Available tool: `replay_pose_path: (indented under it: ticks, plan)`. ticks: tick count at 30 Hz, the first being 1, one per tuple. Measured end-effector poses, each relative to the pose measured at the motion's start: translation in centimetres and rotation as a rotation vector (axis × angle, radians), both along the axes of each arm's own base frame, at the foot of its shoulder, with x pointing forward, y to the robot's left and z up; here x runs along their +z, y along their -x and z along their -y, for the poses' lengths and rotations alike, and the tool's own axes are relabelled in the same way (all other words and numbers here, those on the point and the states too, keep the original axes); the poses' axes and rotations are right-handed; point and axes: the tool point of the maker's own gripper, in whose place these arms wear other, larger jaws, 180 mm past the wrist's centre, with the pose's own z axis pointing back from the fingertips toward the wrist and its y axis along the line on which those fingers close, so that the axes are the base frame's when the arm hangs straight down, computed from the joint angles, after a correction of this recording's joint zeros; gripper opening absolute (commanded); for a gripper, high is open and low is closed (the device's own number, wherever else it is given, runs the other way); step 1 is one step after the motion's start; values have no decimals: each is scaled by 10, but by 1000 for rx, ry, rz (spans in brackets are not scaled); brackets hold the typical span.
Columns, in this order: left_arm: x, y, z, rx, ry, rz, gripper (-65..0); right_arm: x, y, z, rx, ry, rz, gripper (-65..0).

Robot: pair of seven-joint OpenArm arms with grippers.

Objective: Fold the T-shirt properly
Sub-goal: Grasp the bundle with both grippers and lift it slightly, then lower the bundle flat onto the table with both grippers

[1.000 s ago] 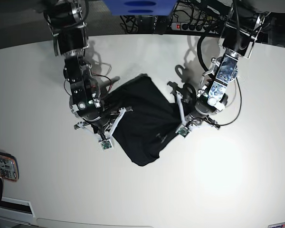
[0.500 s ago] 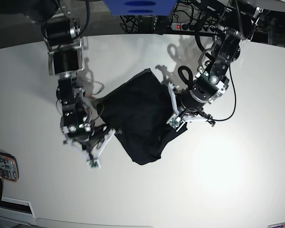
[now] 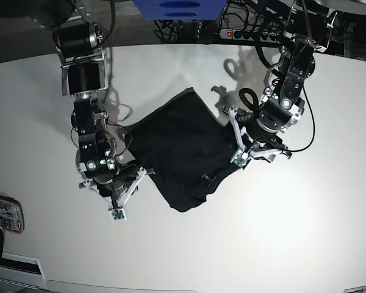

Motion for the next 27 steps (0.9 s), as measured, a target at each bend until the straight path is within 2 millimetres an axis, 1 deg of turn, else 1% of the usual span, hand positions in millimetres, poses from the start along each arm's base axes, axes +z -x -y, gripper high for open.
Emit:
replay_pose_path:
  ticks: [1,2,4,7,9,10,12,14,16,18,20,24,26,27]
  plan:
    - [-2,2,3,-9,1,-6,-249,3,-3,0,1,-2,14,-532]
    - [-3,5,9,-28,0,-11,-272,4,-4,-1,1,-3,17,-543]
    - [-7,11,19,-63,2,-23,-337,2,-2,0,1,-2,9,-561]
    - [-19,32,32,-99,16,-70,-513,-2,2,0,0,0,-4,-607]
    - [-26,45,39,-123,17,-105,-650,-3,1,0,0,0,-5,-650]
    - [-27,47,41,-132,12,-110,-650,-5,-1,1,-2,-2,-5,-650]
    - [-23,43,44,-130,30,-90,-650,-12,0,1,-3,-6,-14,-650]
    - [-22,42,44,-128,31,-87,-650,-22,3,3,-9,-2,-36,-650]
    - [-26,47,42,-127,23,-107,-650,-33,7,5,-15,1,-69,-650]
    - [-28,48,42,-127,23,-111,-650,-40,10,7,-18,4,-91,-650]
    - [-36,48,40,-123,17,-128,-650,-45,11,7,-19,-1,-91,-650]
    - [-61,54,30,-103,-15,-196,-650,-52,12,11,-25,3,-96,-650]
    - [-66,52,27,-96,-27,-210,-650,-59,20,18,-22,12,-93,-650]
    - [-65,48,25,-90,-31,-205,-650,-66,29,23,-23,21,-111,-650]
